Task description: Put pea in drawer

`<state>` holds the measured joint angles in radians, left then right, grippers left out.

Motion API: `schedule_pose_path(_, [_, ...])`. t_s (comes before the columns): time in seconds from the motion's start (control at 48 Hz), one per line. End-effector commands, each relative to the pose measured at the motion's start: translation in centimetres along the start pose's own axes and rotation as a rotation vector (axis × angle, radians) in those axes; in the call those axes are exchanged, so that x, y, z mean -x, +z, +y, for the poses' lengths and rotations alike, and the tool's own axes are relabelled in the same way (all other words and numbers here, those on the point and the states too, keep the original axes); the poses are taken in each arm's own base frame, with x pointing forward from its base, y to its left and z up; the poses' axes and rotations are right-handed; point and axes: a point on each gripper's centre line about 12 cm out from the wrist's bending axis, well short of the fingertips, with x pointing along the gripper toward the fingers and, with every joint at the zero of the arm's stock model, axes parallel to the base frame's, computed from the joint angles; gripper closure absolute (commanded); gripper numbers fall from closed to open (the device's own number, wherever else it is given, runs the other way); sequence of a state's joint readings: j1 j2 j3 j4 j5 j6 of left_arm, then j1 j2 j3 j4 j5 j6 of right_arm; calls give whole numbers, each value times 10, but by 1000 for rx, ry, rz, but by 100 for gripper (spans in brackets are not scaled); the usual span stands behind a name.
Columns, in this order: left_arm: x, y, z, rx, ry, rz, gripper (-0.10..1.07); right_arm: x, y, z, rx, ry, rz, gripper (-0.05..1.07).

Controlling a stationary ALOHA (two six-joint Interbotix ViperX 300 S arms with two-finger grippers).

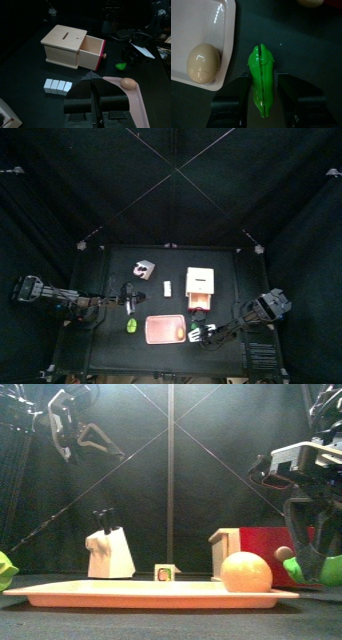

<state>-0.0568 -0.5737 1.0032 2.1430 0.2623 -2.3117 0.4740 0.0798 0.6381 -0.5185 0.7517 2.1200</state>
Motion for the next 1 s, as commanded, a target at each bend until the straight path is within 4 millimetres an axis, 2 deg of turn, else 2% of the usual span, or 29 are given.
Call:
schedule_pose_path(0.0, [0,7,1,8,7,-19,67,14,2,11,-15,53,10,38])
schedule_pose_path(0.646, [0,3,3,28,16,-8,67,43,16,24,-1,154,-26,38])
schedule_pose_path(0.792, [0,2,3,38,17,-4,67,61,26,24,-21,166,-51,38])
schedule_pose_path(0.979, [0,0,3,45,19,2,67,85,42,14,-14,104,-108,38])
